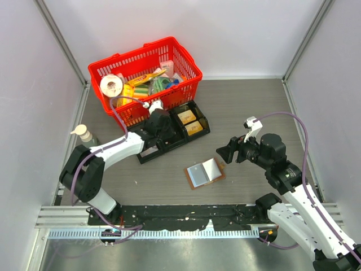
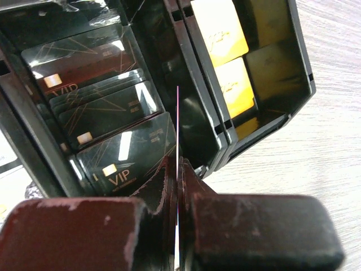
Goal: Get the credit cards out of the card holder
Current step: Place the credit card in the storage box.
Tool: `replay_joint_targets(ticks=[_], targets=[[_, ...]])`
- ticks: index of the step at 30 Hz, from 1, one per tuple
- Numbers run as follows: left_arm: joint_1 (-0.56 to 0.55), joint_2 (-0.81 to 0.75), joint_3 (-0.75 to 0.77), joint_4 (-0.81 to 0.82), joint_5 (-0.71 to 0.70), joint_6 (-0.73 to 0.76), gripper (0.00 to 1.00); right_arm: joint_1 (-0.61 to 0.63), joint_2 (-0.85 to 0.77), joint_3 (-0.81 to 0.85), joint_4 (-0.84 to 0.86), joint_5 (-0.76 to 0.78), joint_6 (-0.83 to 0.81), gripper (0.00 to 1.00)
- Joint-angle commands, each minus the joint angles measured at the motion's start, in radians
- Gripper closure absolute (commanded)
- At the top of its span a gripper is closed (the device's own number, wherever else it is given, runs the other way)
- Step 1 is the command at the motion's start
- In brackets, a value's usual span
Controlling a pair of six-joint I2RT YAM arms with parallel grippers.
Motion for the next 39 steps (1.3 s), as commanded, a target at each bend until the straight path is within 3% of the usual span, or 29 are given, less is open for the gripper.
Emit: replay_joint_targets(ticks=[1, 8, 22, 32, 34, 36, 39], targets=[[0.009, 0.036, 0.039, 0.111, 0.01, -0.069, 0.97, 0.006, -0.007, 0.002, 0.015, 0.018, 0.011, 0.24], [0.01, 0.023, 0.021, 0.058, 0.009, -0.055, 0.81, 0.004, -0.009, 0.001, 0.015, 0.021, 0.014, 0.25], [0.006, -0.232, -0.033, -0.079, -0.048, 0.066, 0.38, 0.004, 0.016, 0.01, 0.009, 0.012, 0.014, 0.25], [0.006, -0.416, -0.128, -0.149, 0.156, 0.135, 0.12, 0.006, 0.103, 0.019, 0.01, -0.059, 0.026, 0.27], [0.008, -0.451, -0.166, -0.174, 0.167, 0.135, 0.1, 0.007, 0.137, 0.019, 0.007, -0.074, 0.028, 0.28], [0.008, -0.49, -0.204, -0.197, 0.162, 0.138, 0.0, 0.015, 0.172, 0.013, 0.016, -0.08, 0.037, 0.29], [0.008, -0.557, -0.27, -0.215, 0.139, 0.128, 0.0, 0.079, 0.233, -0.016, 0.044, -0.039, 0.06, 0.3]])
